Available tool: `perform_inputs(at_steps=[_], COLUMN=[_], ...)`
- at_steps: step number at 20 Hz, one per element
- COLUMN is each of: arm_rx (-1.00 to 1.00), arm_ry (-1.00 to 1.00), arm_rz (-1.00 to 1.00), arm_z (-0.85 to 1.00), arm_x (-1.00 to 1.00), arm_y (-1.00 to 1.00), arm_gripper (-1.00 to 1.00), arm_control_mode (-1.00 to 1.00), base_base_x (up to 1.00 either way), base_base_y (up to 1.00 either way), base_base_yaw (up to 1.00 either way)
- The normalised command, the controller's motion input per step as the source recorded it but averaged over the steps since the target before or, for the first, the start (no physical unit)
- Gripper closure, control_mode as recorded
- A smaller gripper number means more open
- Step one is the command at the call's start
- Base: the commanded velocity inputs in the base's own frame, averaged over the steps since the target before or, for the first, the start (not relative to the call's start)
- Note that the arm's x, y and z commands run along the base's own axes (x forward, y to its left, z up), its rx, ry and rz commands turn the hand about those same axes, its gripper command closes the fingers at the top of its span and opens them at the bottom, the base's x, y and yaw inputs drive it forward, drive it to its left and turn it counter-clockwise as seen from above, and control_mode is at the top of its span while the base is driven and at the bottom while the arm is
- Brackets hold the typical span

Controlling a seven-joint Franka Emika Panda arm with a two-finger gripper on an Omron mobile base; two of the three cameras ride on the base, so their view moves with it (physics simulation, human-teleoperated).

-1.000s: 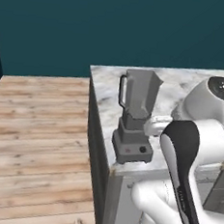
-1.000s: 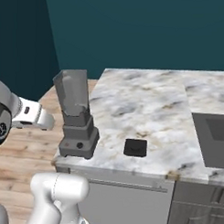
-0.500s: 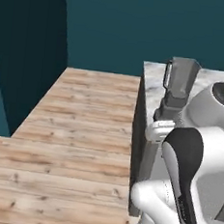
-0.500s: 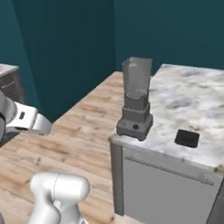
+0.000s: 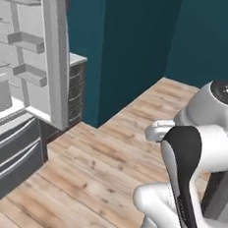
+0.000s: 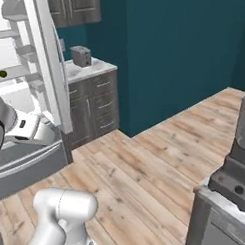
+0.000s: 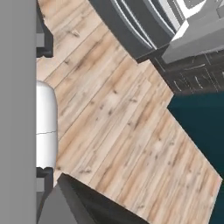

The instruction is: Grab the limes from the fridge, place them in the blender, close the lid, and turn on the blender to create a marinade.

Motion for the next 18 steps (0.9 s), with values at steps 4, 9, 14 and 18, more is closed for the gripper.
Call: perform_inputs(at_steps=[4,9,14,18], arm_rx=[0.00,0.00,0.00,0.00], arm_ry=[0.00,0.00,0.00,0.00], arm_rz=[0.00,0.00,0.00,0.00], arm_z=[0.00,0.00,0.00,0.00], arm_x=[0.00,0.00,0.00,0.00], arm_y=[0.00,0.00,0.00,0.00], arm_gripper=[-1.00,-1.00,-1.00,-1.00], arm_control_mode=[1.00,1.00,1.00,1.00], base_base_x=[0.74,0.98,0.98,0.76], base_base_y=[0.00,0.00,0.00,-0.07], base_base_yaw=[0.62,0.63,0.53,0.43])
